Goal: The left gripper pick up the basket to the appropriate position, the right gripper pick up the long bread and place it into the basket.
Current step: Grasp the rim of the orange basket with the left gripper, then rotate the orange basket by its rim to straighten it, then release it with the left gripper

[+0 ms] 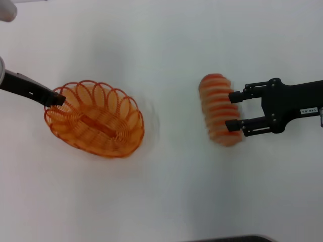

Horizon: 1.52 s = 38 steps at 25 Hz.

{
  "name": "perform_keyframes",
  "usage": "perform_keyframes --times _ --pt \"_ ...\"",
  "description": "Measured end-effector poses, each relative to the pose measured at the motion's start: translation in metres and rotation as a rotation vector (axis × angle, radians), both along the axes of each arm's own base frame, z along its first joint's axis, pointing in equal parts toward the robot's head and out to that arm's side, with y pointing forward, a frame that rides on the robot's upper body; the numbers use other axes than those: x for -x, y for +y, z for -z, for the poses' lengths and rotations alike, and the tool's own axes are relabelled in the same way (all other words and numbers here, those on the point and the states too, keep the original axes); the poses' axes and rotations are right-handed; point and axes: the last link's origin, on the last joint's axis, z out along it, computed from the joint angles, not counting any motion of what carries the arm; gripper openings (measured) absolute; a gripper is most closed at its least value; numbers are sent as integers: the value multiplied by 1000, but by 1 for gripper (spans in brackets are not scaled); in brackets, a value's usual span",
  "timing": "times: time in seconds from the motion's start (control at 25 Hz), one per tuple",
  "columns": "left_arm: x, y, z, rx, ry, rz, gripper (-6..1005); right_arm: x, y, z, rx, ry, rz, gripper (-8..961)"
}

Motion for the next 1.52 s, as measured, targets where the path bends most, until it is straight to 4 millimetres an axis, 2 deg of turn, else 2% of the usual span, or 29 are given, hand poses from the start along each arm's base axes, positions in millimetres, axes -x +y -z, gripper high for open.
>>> perform_keyframes --times 0.12,0.2,0.6,0.8,1.08,1.52 --pt "-6 0 -5 -13 -20 -31 135 -1 1 -2 -11 6 6 769" --pt "-11 -1 -8 -13 -34 -60 97 -1 1 -3 -23 13 12 769" --pt "-26 -10 -13 -35 -176 -219 90 -3 13 -9 -141 70 69 770" --pt "-24 -14 -8 -88 -250 -304 85 -3 19 -10 -210 120 102 770" --pt "-10 -17 4 -186 -345 -373 82 -6 20 -11 -274 209 150 770" --pt "2 -19 22 -241 -321 -377 81 -12 20 -9 -304 229 188 771"
